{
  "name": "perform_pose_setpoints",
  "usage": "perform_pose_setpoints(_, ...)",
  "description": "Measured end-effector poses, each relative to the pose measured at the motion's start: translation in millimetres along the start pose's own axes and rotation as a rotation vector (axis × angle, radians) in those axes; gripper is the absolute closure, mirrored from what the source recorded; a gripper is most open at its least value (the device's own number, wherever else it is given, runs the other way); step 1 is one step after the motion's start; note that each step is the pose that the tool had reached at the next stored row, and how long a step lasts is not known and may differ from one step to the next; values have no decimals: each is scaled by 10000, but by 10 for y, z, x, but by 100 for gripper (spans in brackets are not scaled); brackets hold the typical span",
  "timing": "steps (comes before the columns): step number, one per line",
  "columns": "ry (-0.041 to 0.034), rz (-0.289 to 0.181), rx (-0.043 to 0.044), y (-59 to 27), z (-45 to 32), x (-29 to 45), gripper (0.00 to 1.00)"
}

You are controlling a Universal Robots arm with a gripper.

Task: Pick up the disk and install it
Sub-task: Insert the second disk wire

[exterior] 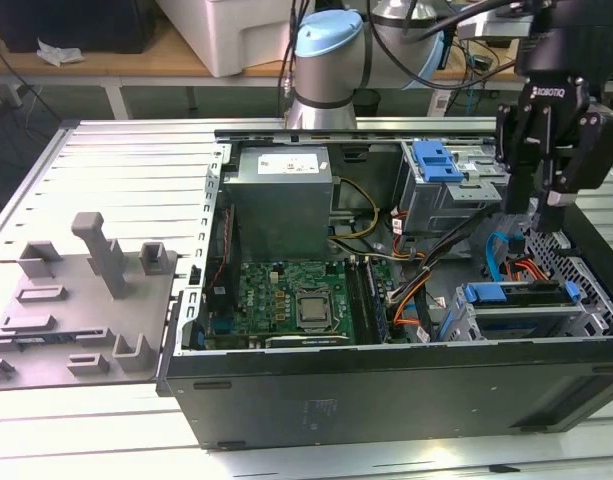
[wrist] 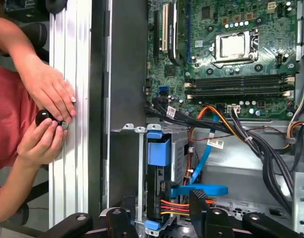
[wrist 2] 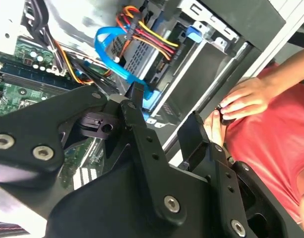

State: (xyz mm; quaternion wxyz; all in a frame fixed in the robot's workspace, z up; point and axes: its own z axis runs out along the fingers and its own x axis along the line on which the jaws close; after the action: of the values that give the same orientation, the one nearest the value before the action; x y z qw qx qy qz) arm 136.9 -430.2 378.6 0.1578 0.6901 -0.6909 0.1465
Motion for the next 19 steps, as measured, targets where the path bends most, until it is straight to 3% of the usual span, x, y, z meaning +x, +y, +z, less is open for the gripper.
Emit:
perform_pose_setpoints(3,41,27,57,23,-5,-62,45)
perform_pose_setpoints(8,101,157,183,33,14,-92,45)
perform_pose_setpoints(11,122,415,115,34,38,-103,45)
perform_pose_setpoints(14,183,803,-40,33,60,-113,45)
perform_pose_setpoints(16,255,960,-100,33,69,-118,45)
perform_pose_setpoints(19,544,1037,-107,33,79,-122,45)
